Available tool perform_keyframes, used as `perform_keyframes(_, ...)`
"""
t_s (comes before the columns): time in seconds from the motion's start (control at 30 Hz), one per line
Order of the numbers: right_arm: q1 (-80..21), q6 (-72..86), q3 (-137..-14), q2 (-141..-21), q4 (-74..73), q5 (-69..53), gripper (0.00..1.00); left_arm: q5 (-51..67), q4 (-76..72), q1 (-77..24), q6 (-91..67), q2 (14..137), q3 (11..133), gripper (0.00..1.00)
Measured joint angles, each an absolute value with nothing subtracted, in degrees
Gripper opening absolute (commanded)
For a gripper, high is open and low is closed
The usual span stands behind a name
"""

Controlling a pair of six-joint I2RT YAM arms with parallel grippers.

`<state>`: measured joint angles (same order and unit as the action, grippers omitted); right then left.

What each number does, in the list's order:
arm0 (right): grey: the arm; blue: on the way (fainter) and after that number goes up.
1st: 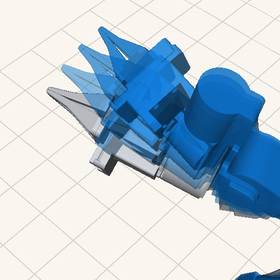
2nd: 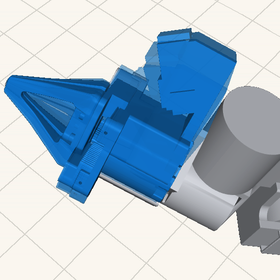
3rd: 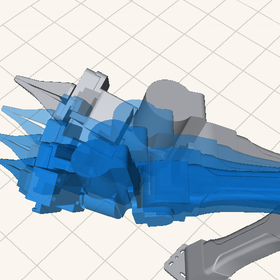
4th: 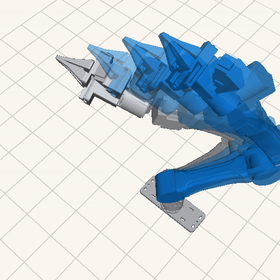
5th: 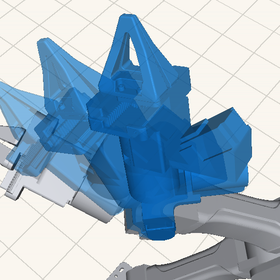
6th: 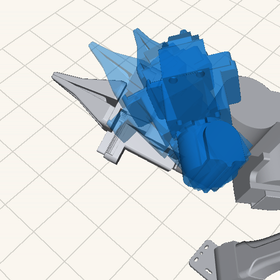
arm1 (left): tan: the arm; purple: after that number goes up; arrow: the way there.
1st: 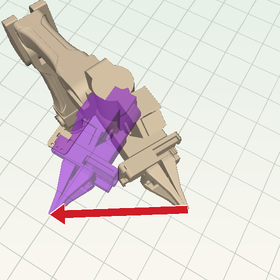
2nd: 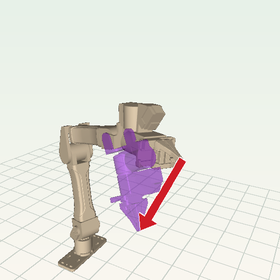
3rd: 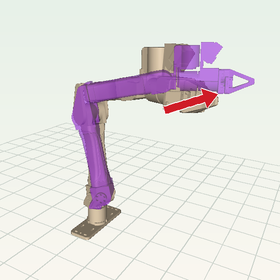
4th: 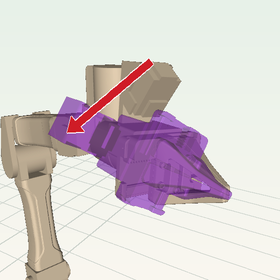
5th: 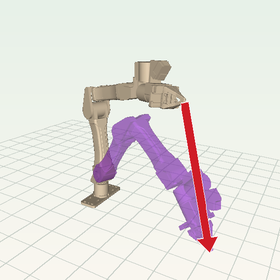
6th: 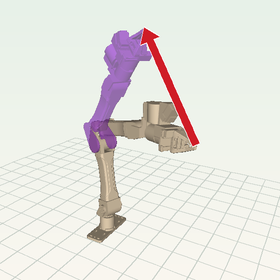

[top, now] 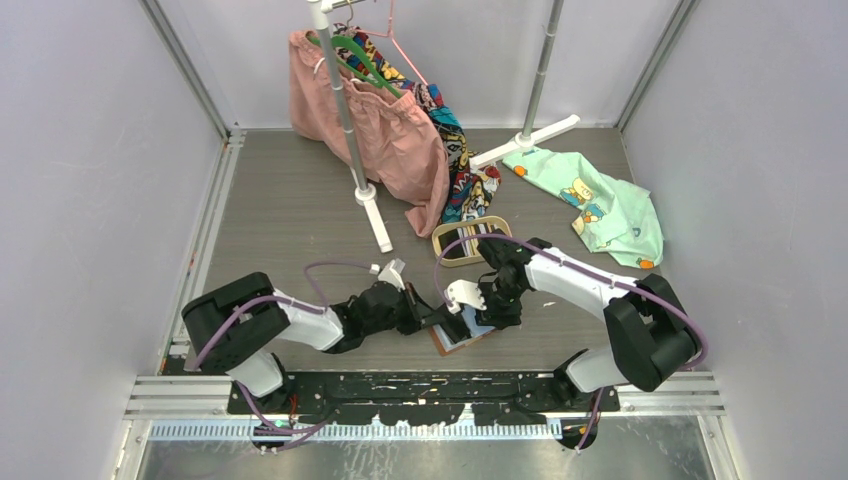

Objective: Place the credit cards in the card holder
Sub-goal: Insert the credit card into the card holder.

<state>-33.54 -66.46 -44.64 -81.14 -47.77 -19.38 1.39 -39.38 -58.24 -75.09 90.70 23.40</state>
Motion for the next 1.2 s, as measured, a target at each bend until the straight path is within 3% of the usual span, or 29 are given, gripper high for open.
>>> perform_keyframes(0.43,-33.54,-66.06,-44.64,-81.14,-47.77,-19.09,0.52,-6.26,-41.04,-61.78,-78.08,92.82,23.59,0.0)
perform_keyframes(1.2,-30.35,-65.6,-44.75,-81.08,-48.77,-17.56,0.52,-7.09,-44.51,-62.19,-79.18,95.57,24.18,0.0)
